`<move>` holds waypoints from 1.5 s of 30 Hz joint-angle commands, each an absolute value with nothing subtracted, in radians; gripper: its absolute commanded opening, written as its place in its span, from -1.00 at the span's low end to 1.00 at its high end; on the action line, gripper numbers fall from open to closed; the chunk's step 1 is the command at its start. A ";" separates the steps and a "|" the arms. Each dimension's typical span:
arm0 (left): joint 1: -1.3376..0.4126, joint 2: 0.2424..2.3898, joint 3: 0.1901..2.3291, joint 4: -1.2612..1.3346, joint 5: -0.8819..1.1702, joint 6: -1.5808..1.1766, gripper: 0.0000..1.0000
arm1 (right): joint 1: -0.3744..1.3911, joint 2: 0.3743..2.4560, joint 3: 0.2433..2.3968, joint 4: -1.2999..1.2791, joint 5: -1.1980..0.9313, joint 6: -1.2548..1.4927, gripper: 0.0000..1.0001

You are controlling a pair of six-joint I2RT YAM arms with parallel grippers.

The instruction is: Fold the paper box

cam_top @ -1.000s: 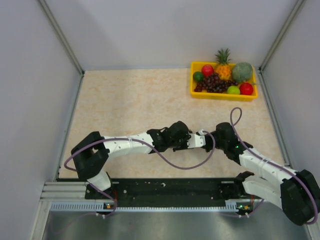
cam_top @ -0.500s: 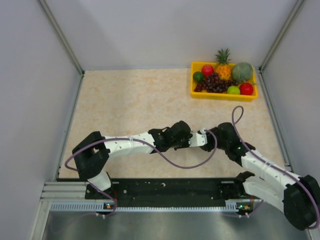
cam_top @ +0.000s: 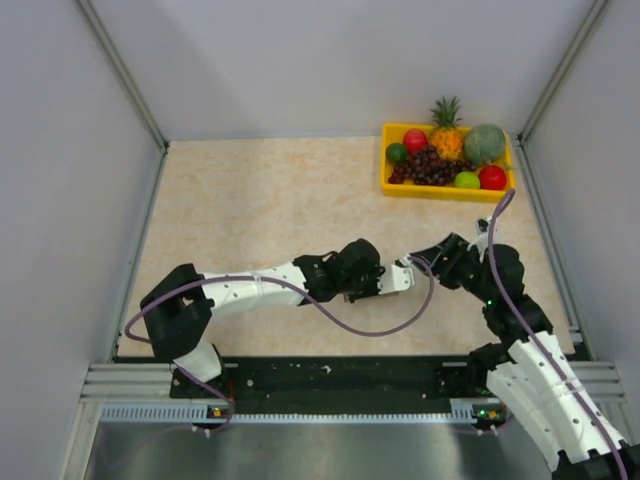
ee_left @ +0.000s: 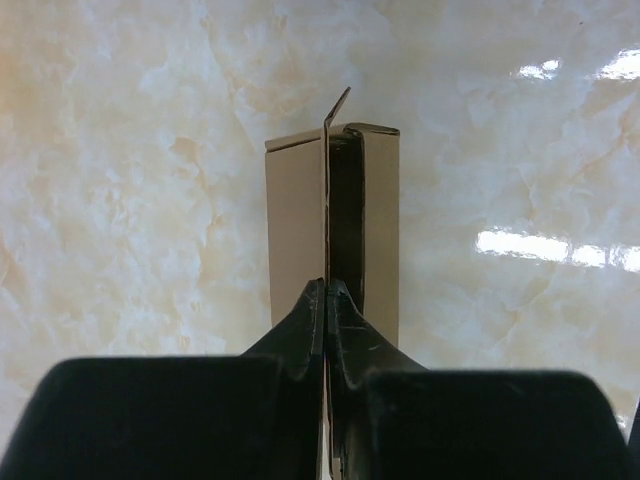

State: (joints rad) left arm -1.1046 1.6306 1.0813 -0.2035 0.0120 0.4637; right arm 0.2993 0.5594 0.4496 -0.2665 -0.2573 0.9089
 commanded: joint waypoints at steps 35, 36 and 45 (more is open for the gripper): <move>-1.200 1.575 0.891 -0.107 -0.052 0.302 -0.27 | 0.242 0.873 0.405 -0.144 -0.477 0.802 0.04; -1.201 1.585 0.887 -0.107 -0.038 0.296 -0.24 | 0.242 0.882 0.408 -0.131 -0.482 0.804 -0.04; -1.187 1.576 0.856 -0.080 0.052 0.207 -0.08 | 0.418 1.069 0.417 0.125 -0.555 0.937 -0.42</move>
State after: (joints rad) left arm -1.1984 1.5776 0.8848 -0.1047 -0.0147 0.2707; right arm 0.3344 0.9802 0.3870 -0.0471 -0.5266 0.8707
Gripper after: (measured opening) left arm 0.451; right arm 0.328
